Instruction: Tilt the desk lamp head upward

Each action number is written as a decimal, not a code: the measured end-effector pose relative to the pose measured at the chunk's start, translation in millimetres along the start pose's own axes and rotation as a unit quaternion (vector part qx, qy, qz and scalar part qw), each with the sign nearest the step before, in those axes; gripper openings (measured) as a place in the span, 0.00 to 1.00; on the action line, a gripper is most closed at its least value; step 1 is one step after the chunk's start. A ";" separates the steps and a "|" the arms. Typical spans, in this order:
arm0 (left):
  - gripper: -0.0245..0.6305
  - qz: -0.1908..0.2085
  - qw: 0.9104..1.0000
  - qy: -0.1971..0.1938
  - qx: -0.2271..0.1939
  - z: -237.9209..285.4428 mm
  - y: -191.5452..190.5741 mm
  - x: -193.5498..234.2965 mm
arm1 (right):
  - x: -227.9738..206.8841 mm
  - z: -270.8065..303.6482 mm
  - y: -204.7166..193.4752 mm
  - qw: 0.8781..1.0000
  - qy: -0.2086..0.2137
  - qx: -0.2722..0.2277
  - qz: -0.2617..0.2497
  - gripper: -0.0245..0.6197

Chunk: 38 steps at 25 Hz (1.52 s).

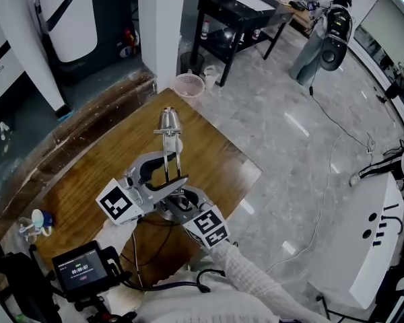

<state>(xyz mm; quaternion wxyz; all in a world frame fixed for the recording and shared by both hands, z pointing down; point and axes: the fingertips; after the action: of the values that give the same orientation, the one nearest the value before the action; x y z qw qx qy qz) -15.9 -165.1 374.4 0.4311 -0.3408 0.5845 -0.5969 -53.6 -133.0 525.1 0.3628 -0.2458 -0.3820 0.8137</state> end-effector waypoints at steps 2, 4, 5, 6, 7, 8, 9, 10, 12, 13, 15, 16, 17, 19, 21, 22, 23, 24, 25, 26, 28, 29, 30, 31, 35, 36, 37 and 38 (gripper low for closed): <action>0.34 0.048 0.999 0.016 0.006 -1.9 1.4 -7.2 | -2.0 0.8 -0.3 1.000 -0.004 0.001 0.002 0.27; 0.34 0.087 0.996 0.030 0.017 -2.7 -2.2 -11.9 | -4.6 2.1 -0.6 1.000 -0.005 0.001 0.003 0.27; 0.35 0.099 0.994 0.036 0.021 -2.8 -4.9 -13.1 | -5.7 2.8 -1.0 1.000 -0.007 0.002 0.003 0.27; 0.35 0.108 0.993 0.041 0.023 -2.8 -7.4 -13.8 | -6.5 3.4 -1.7 1.000 -0.009 0.003 0.005 0.27; 0.35 0.114 0.992 0.044 0.021 -2.9 -9.2 -14.2 | -7.2 4.0 -2.4 1.000 -0.012 0.004 0.006 0.27; 0.35 0.119 0.992 0.046 0.019 -2.7 -10.4 -14.4 | -7.9 4.5 -3.1 1.000 -0.015 0.004 0.008 0.27; 0.35 0.122 0.991 0.047 0.016 -2.4 -11.4 -14.5 | -8.6 5.0 -3.7 1.000 -0.017 0.004 0.009 0.27; 0.36 0.120 0.992 0.046 0.014 -2.0 -11.9 -14.2 | -9.4 5.4 -4.0 1.000 -0.019 0.005 0.010 0.27; 0.35 0.101 0.994 0.040 0.011 -1.4 -11.1 -12.8 | -10.3 5.8 -4.4 1.000 -0.019 0.007 0.011 0.27; 0.35 0.088 0.995 0.036 0.010 -1.2 -9.4 -12.2 | -10.7 5.6 -4.4 1.000 -0.018 0.007 0.011 0.27; 0.35 0.066 0.997 0.031 0.000 -0.1 -3.7 -10.5 | -12.4 5.4 -3.9 1.000 -0.019 0.004 0.010 0.28; 0.35 0.055 0.998 0.032 -0.005 0.4 -2.0 -9.0 | -13.5 5.6 -4.0 1.000 -0.021 0.002 0.010 0.29; 0.35 0.041 0.998 0.036 -0.007 0.7 -2.6 -6.6 | -14.3 6.3 -4.5 1.000 -0.023 0.003 0.010 0.30; 0.37 0.000 0.999 0.042 -0.011 -0.4 -6.9 1.4 | -14.6 8.1 -5.6 1.000 -0.027 0.006 0.013 0.31; 0.48 -0.070 0.997 0.035 -0.013 -2.2 -13.2 11.7 | -15.6 8.6 -4.5 0.999 -0.031 0.005 0.013 0.31; 0.51 -0.110 0.993 0.030 -0.010 -2.5 -18.2 17.0 | -17.5 8.1 -3.6 0.999 -0.033 0.003 0.012 0.31; 0.54 -0.145 0.989 0.027 -0.004 -2.6 -24.1 21.9 | -20.4 7.1 -2.9 0.999 -0.037 0.000 0.013 0.33; 0.58 -0.168 0.985 0.028 -0.001 -3.4 -29.2 25.7 | -23.7 5.4 -2.3 0.999 -0.040 -0.003 0.016 0.34; 0.58 -0.177 0.984 0.033 -0.003 -5.8 -32.0 27.9 | -26.2 3.1 -1.6 0.999 -0.042 -0.006 0.021 0.35; 0.58 -0.176 0.984 0.038 -0.008 -9.8 -31.8 27.9 | -26.8 0.1 -1.0 0.999 -0.043 -0.010 0.026 0.36; 0.58 -0.168 0.985 0.037 -0.019 -17.2 -24.5 22.3 | -20.5 -6.9 1.3 0.998 -0.048 -0.017 0.026 0.36; 0.57 -0.167 0.985 0.029 -0.020 -18.5 -19.1 18.2 | -14.7 -9.8 3.6 0.998 -0.050 -0.018 0.019 0.35; 0.57 -0.168 0.985 0.020 -0.019 -18.3 -14.0 14.4 | -8.8 -11.6 6.1 0.998 -0.051 -0.019 0.009 0.32; 0.57 -0.172 0.985 0.014 -0.020 -18.0 -10.2 11.8 | -3.7 -12.5 8.3 0.998 -0.052 -0.018 0.000 0.29; 0.55 -0.204 0.978 0.034 -0.014 -28.0 -18.1 17.5 | 1.7 -13.3 14.1 0.998 -0.062 -0.021 -0.009 0.25; 0.54 -0.225 0.974 0.035 0.003 -31.0 -29.4 21.7 | 1.6 -13.6 14.9 0.998 -0.065 -0.023 -0.007 0.25; 0.53 -0.258 0.966 0.025 0.022 -32.8 -43.6 25.3 | 1.8 -14.0 14.8 0.997 -0.067 -0.023 -0.005 0.25; 0.52 -0.303 0.952 0.002 0.035 -33.2 -57.9 27.8 | 1.9 -14.7 13.9 0.997 -0.069 -0.024 -0.006 0.25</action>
<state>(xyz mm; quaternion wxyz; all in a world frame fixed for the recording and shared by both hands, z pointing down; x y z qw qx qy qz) -63.8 -180.3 426.3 0.2406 -0.4858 0.4335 -0.7199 -50.5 -131.2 505.2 0.3341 -0.1953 -0.4268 0.8174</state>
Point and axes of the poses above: the fingertips, and each gripper's own axes: z forward along the fingers, x to its left, y out of its top, and after that the axes turned 14 degrees about x, right-handed
